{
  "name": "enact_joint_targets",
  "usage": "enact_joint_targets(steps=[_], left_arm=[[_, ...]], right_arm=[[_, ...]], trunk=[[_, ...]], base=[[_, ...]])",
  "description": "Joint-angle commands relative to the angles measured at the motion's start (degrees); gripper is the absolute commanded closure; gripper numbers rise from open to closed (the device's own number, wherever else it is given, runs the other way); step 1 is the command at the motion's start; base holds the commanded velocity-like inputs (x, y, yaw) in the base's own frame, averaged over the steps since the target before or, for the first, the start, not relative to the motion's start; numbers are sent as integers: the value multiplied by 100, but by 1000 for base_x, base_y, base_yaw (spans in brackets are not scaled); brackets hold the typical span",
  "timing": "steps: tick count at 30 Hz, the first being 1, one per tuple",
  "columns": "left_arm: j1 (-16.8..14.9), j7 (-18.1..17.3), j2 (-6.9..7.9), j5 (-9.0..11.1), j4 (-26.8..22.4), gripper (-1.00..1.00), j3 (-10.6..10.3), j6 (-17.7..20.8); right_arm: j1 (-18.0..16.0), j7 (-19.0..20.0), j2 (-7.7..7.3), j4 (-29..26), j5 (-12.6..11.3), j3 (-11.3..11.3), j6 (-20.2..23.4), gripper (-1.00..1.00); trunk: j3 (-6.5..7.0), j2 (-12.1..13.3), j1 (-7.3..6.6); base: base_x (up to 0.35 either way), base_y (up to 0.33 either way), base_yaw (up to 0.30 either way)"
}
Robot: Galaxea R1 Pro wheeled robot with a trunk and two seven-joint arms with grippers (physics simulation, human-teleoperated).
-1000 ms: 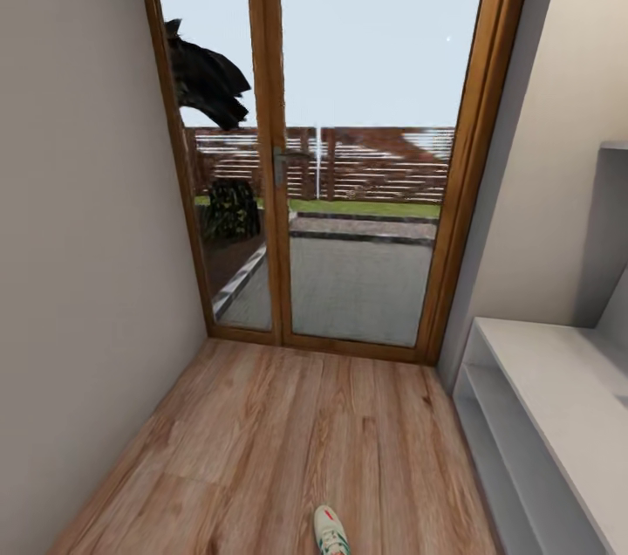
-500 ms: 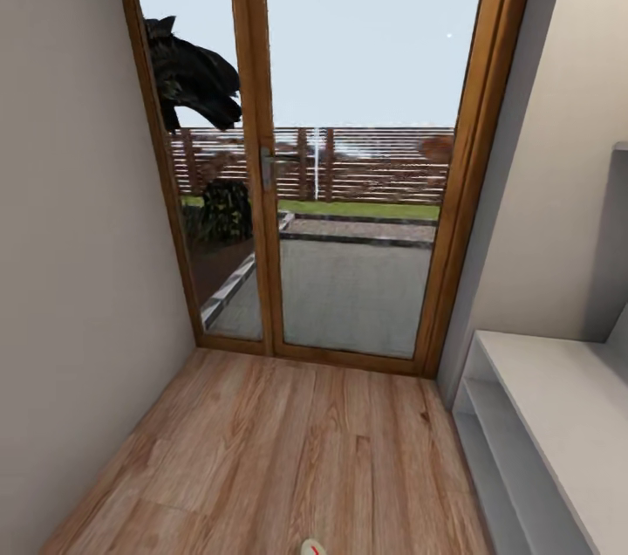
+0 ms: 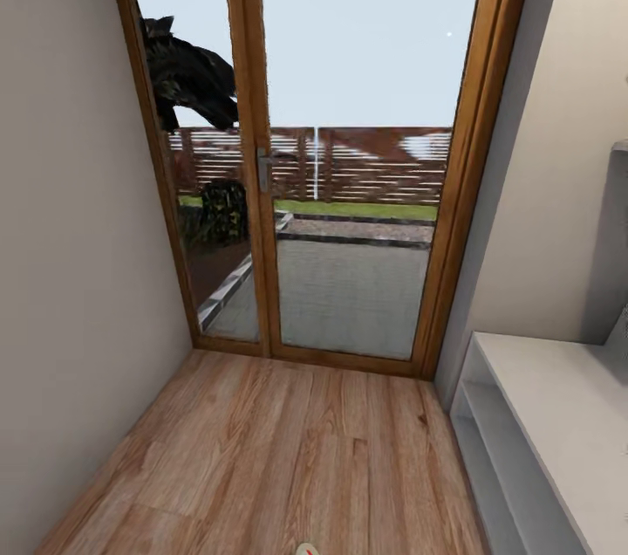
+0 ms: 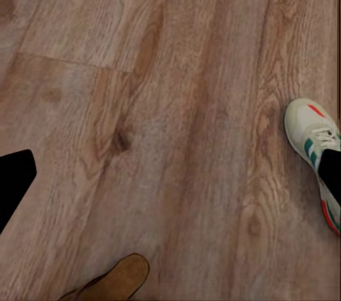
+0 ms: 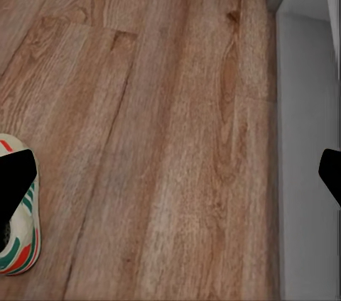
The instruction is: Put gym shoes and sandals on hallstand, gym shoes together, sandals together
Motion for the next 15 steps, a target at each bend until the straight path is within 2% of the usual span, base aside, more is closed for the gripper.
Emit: enact_joint_targets(steps=[1,6,15], left_arm=[[-3,-1,-1,4,4,-100,13,-19],[-3,-1,-1,7,4,-100,8,-19],[-3,-1,-1,7,1,-100,9,-19]], right_arm=[[-4,-2,0,5,-2,-1,-18,-100],[-4,-2,0,5,-2,-1,-18,-100],[-4,-2,0,5,-2,-1,-18,-100]], trunk=[[-6,-3,0],[-6,-3,0],[-6,-3,0]], base=[[2,-230,0],[1,-193,0],[0,-38,0]])
